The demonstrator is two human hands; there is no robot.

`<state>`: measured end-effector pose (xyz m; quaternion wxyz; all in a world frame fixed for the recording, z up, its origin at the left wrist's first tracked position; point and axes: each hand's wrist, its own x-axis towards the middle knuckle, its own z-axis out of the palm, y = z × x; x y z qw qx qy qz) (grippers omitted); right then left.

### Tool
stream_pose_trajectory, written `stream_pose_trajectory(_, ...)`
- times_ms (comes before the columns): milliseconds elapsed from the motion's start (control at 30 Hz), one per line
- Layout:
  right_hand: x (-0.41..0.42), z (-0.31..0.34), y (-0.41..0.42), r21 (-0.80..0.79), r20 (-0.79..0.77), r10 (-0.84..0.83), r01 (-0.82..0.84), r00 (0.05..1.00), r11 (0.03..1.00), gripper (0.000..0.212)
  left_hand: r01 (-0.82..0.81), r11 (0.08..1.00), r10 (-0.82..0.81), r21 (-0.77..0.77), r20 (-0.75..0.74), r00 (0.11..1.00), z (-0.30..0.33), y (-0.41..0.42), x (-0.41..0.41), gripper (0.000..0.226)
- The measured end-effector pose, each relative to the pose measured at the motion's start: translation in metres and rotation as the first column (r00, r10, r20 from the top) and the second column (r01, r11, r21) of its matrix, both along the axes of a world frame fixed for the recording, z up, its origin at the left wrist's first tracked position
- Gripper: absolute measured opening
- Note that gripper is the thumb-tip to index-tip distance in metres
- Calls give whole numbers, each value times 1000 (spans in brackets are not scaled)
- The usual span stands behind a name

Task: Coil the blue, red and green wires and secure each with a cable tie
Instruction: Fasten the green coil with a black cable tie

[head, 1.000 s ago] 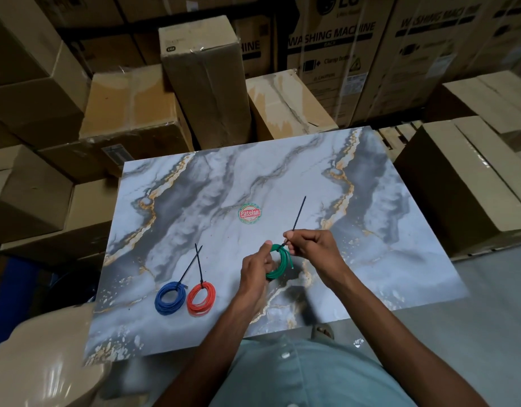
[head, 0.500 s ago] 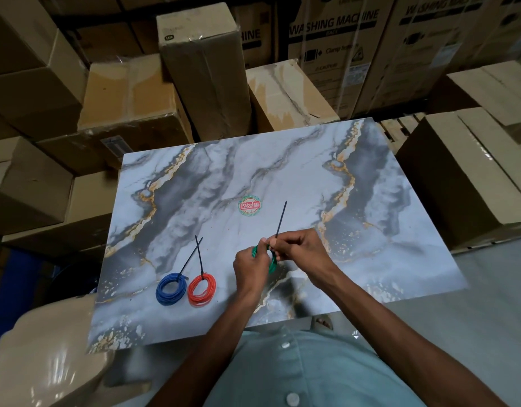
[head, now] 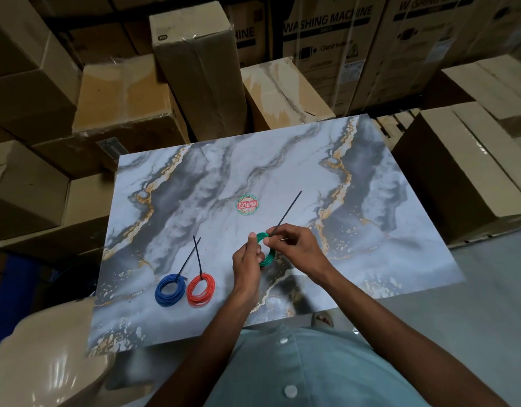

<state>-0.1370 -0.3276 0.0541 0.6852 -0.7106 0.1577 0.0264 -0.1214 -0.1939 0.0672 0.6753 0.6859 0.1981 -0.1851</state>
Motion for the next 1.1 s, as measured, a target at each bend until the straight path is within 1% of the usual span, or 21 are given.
stream_pose_trajectory(67, 1, 2, 0, 70, -2, -18, 18, 1000, 997, 16, 20, 997, -22, -77, -25, 999, -2, 2, 0, 43)
stream_pose_trajectory(133, 1, 3, -3, 136, -26, -44, 47, 999, 990, 17, 19, 981, -36, -192, -85, 996, -2, 4, 1, 42)
stream_pose_trajectory(167, 1, 3, -5, 161, -42, -50, 57, 998, 985, 17, 22, 974, -48, -226, -113, 992, -2, 4, 1, 40)
stream_pose_trajectory(267, 0, 1, -9, 150, -75, -41, 52, 996, 987, 16, 33, 972, -83, -232, -207, 975, 0, 6, 2, 35)
stream_pose_trajectory(300, -1, 1, -9, 134, -73, -23, 33, 997, 990, 15, 46, 975, -93, -217, -214, 972, 1, 6, 2, 34)
stream_pose_trajectory(367, -2, 1, -8, 114, -52, 11, -6, 999, 994, 15, 106, 980, -133, -170, -154, 979, 4, 4, 4, 31)
stream_pose_trajectory(433, -2, 2, -8, 100, -51, 18, -13, 999, 995, 15, 204, 977, -206, -68, -28, 978, 3, 4, 6, 30)
stream_pose_trajectory(500, -1, 3, -11, 67, -66, 37, -33, 997, 997, 13, 267, 964, -267, 15, 59, 962, 0, 6, 7, 27)
stream_pose_trajectory(600, -3, 2, -15, 60, -76, 69, -64, 995, 996, 13, 305, 952, -306, 27, 99, 947, -7, 10, 5, 27)
stream_pose_trajectory(667, -6, 4, -16, 116, -82, 56, -46, 995, 992, 15, 313, 949, -316, 45, 154, 936, -10, 11, 4, 29)
stream_pose_trajectory(767, -8, 11, -16, 233, -151, 74, -38, 986, 972, 21, 308, 930, -352, 198, 252, 901, -17, 11, 5, 27)
stream_pose_trajectory(833, -8, 15, -17, 267, -200, 84, -28, 976, 963, 21, 279, 923, -356, 264, 312, 881, -17, 11, 4, 23)
stream_pose_trajectory(933, -5, 21, -17, 257, -204, 83, -28, 975, 966, 22, 245, 918, -355, 311, 370, 859, -11, 11, 2, 21)
stream_pose_trajectory(1100, -4, 29, -20, 168, -177, 108, -78, 978, 983, 17, 200, 926, -324, 319, 405, 855, -6, 11, 3, 21)
